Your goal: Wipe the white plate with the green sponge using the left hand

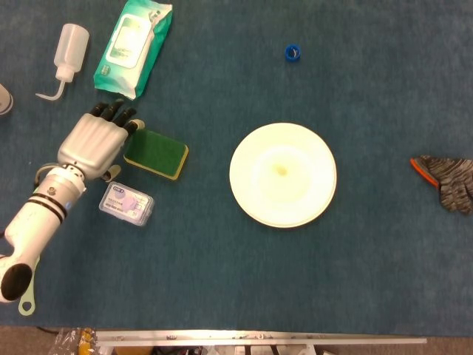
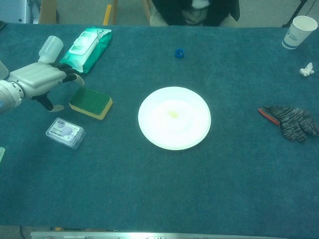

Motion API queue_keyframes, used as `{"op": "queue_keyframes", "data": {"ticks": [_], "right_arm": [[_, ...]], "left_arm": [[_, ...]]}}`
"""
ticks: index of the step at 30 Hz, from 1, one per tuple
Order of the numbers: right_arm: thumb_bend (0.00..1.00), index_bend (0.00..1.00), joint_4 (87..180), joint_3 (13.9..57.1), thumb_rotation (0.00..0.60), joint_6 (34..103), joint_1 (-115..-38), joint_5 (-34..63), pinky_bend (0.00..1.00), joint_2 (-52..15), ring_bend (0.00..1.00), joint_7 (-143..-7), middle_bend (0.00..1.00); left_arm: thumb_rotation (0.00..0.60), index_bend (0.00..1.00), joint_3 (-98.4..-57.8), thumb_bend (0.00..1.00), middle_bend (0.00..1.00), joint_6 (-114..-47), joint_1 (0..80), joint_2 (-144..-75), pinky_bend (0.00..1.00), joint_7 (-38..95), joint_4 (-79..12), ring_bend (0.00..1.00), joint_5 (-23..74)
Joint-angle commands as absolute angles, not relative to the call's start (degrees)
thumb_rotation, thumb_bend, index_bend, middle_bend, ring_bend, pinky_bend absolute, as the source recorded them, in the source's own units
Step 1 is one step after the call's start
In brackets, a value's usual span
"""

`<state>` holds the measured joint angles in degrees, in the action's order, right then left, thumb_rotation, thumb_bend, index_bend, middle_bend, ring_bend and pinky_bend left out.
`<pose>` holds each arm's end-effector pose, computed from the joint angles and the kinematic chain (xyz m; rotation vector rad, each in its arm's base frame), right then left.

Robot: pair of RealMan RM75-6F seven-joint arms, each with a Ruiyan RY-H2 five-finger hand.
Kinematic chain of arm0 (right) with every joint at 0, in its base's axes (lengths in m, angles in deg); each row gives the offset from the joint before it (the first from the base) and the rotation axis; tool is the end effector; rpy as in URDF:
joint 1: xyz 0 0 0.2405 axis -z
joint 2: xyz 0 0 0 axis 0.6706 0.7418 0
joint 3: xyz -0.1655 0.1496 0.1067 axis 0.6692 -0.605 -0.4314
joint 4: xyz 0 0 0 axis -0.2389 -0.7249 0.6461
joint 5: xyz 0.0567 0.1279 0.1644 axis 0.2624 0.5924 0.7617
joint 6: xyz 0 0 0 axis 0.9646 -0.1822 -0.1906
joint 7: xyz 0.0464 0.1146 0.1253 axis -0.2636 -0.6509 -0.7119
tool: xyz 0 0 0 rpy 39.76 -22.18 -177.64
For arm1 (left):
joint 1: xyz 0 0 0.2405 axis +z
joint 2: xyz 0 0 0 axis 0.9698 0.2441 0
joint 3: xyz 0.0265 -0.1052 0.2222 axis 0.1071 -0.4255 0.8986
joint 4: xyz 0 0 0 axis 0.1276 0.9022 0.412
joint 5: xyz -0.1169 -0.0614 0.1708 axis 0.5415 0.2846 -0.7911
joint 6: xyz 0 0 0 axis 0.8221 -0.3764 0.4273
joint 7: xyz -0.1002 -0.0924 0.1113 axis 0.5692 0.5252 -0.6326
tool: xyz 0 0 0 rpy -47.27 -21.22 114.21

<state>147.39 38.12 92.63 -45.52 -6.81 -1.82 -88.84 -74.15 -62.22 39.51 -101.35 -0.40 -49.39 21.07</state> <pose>-0.3158 -0.2218 0.1714 1.1747 -0.9938 1.1481 -0.2235 0.3376 0.0007 -2.0343 -0.7985 -0.4887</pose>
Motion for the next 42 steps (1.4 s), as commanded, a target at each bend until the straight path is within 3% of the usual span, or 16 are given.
{"op": "queue_keyframes", "data": {"ticks": [1,14,23,27,42], "right_arm": [[0.39,0.39,147.15,38.07,0.6,92.52,-45.51,-6.63,0.45,-1.87,0.22,-89.03,0.39],[0.39,0.39,145.6,37.9,0.6,92.18,-45.35,-6.08,0.45,-1.9,0.22,-90.71,0.39],[0.39,0.39,144.96,37.87,0.6,92.17,-45.33,-6.13,0.45,-2.12,0.22,-91.34,0.39],[0.39,0.39,144.8,37.85,0.6,92.09,-45.4,-6.21,0.45,-2.18,0.22,-91.54,0.39],[0.39,0.39,143.84,37.98,0.6,90.22,-47.01,-6.89,0.45,-3.66,0.22,-91.57,0.39]], "left_arm": [[0.6,0.17,-73.88,0.26,0.1,-61.65,38.11,-102.96,0.09,-2.39,-48.16,0.01,24.03],[0.6,0.19,-72.76,0.26,0.11,-62.46,35.43,-106.52,0.09,-5.11,-46.52,0.02,29.83],[0.6,0.38,-72.35,0.26,0.22,-64.76,34.69,-107.7,0.09,-5.84,-46.07,0.04,30.39],[0.6,0.43,-72.43,0.26,0.27,-66.41,34.32,-106.08,0.09,-7.48,-48.85,0.07,31.29],[0.6,0.42,-72.47,0.26,0.28,-73.45,29.93,-102.26,0.09,-20.63,-62.97,0.07,34.97]]}}
